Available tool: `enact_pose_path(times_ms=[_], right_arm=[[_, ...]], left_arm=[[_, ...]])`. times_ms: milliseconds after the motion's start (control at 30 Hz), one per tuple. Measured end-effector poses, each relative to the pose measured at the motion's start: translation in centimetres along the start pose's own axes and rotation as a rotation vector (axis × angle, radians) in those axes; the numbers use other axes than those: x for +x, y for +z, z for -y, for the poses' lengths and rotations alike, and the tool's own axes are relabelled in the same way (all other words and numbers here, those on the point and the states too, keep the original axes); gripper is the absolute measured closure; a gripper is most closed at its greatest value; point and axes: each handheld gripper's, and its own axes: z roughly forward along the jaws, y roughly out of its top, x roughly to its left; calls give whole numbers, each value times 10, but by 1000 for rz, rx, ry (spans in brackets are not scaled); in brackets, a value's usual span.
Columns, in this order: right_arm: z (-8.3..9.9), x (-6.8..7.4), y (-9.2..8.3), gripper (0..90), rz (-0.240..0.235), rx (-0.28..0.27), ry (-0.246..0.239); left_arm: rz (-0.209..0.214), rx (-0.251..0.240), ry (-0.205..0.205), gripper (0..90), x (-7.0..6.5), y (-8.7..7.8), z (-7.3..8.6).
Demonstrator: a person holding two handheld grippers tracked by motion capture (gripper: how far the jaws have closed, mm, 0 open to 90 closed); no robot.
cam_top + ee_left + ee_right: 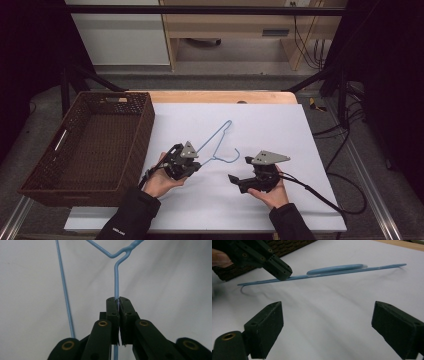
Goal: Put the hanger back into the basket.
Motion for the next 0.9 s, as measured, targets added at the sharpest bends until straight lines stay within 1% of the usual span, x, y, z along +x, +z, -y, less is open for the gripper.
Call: enact_pose_path(times_ms=[33, 100, 167, 267, 300, 333, 367, 433, 500, 533, 567, 600, 667, 700, 733, 767, 800, 833, 900], right_arm=[[0, 0, 6, 124, -7, 0, -3], [-1, 1, 7, 127, -8, 2, 2], [-1, 0, 13, 151, -3, 4, -4], [-2, 1, 16, 167, -3, 1, 0], [-3, 1, 20, 183, -4, -2, -2], [-3, 1, 20, 183, -4, -2, -2], [-4, 2, 24, 202, -6, -4, -2], [-5, 3, 25, 206, -4, -3, -3], [-8, 5, 31, 234, -10, -18, -5], [-8, 5, 31, 234, -10, -18, -5], [-9, 6, 34, 256, -2, -29, -6], [-9, 6, 34, 256, -2, -29, -6], [-11, 6, 37, 291, 5, -37, -8], [-11, 6, 39, 329, 2, -46, -13], [-11, 6, 39, 329, 2, -46, -13], [-12, 7, 41, 403, -3, -60, -17], [-12, 7, 41, 403, -3, -60, -17], [-12, 7, 41, 427, -11, -65, -15], [-12, 7, 42, 483, -10, -76, -14]], left_arm=[[-2, -1, 0, 872, 0, 0, 0], [1, -8, -9, 872, 0, 0, 0], [5, -9, -10, 872, 1, 0, 0], [7, -7, -12, 872, 2, -1, 0], [4, -7, -9, 872, 2, -2, 0], [4, -12, -15, 872, 2, -2, 0], [5, -19, -23, 872, 2, -2, 1], [2, -18, -21, 872, 3, -2, 1], [3, -18, -22, 872, 3, -3, 1], [3, -18, -22, 872, 3, -3, 1], [3, -16, -22, 872, 3, -3, 1], [3, -16, -22, 872, 3, -3, 1], [4, -17, -25, 872, 4, -4, 1], [5, -19, -27, 872, 4, -4, 1], [6, -17, -27, 872, 4, -4, 1], [6, -18, -26, 872, 4, -4, 1], [6, -18, -26, 872, 4, -4, 1], [6, -17, -25, 872, 4, -4, 1], [6, -17, -24, 872, 4, -4, 1]])
